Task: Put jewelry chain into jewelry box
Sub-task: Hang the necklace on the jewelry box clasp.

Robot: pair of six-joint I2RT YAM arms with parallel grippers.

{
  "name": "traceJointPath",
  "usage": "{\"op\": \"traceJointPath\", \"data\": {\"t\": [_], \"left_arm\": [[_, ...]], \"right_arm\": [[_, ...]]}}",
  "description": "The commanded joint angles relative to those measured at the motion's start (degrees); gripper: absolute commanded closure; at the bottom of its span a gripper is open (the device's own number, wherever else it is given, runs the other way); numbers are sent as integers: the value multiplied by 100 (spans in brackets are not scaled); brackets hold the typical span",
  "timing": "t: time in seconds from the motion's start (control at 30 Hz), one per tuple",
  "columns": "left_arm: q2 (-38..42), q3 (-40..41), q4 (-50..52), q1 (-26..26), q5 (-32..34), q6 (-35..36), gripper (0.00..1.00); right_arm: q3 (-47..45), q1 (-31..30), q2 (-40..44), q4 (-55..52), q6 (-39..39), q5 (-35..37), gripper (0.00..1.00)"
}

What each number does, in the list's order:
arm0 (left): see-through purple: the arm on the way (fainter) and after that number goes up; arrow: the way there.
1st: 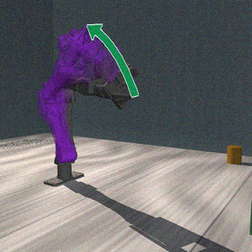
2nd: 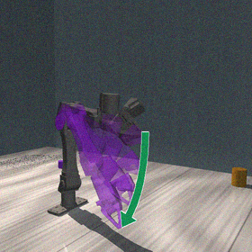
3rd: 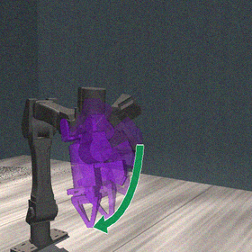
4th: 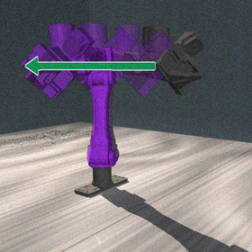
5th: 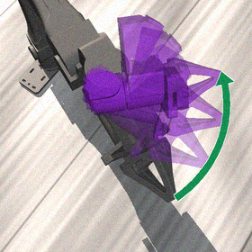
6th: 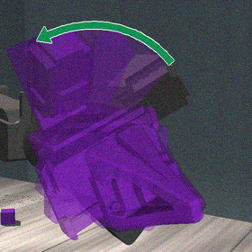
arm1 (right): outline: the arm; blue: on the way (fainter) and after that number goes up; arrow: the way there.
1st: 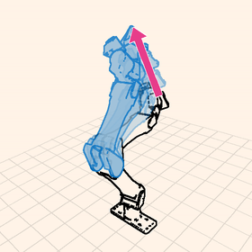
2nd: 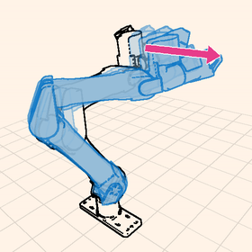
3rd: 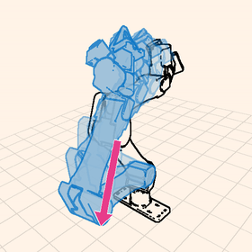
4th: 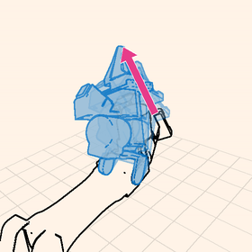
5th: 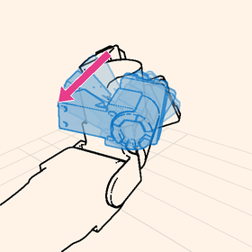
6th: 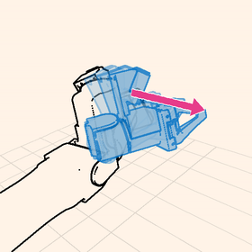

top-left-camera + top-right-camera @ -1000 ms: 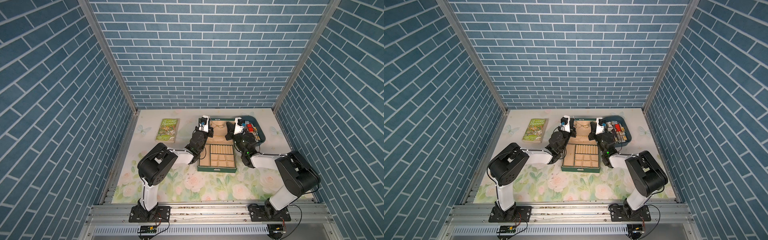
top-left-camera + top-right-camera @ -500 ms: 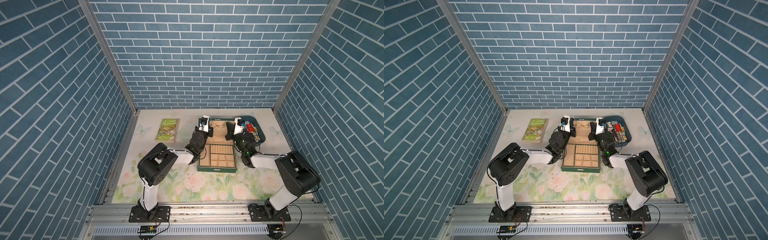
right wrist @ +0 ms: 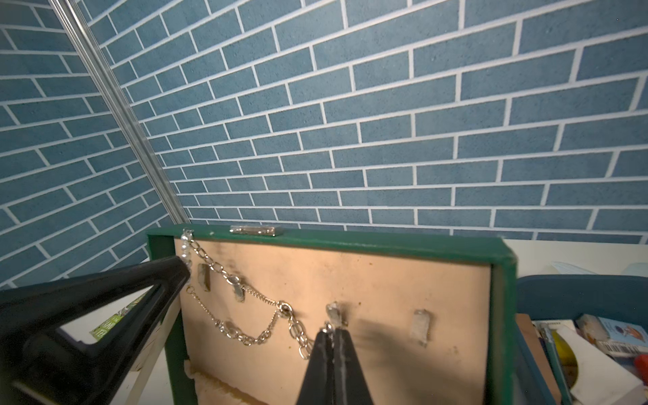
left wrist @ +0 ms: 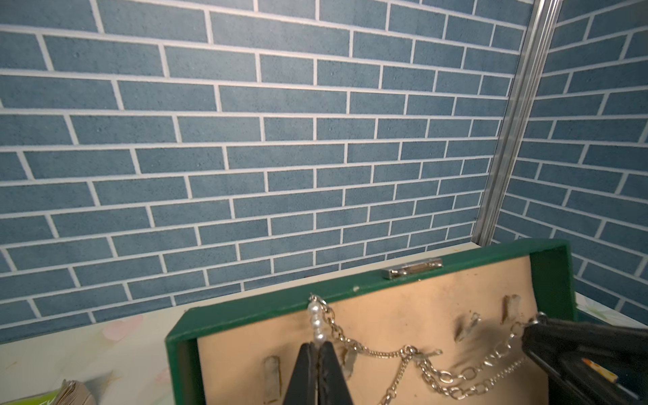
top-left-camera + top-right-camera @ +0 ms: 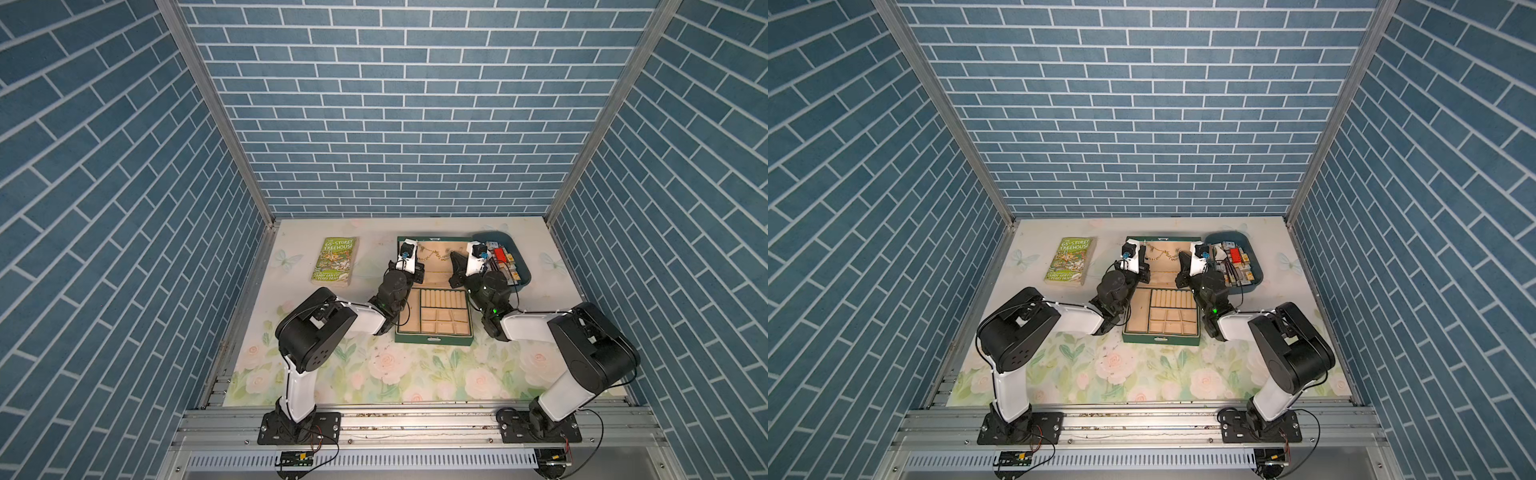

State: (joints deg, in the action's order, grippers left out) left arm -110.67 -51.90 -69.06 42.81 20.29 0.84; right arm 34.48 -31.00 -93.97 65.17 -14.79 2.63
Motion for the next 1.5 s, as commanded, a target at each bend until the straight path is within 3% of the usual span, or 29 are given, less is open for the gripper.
{"op": "traceJointPath", "data": {"t": [0.0,0.53,0.9,1.47], "left_arm": [[137,97,-89,25,62,4,100],[304,398,-286,113,100,16,100],[564,87,-289,110,-104,336,100],[225,49,14,128,52,183,100]], "right_arm": [[-76,-46,-12,93,-129,60,100],[-303,-159,-107,91,-257,35,100],[-284,-161,-114,132,-252,64,100],[-277,-160,-105,144,-244,88,100]]}}
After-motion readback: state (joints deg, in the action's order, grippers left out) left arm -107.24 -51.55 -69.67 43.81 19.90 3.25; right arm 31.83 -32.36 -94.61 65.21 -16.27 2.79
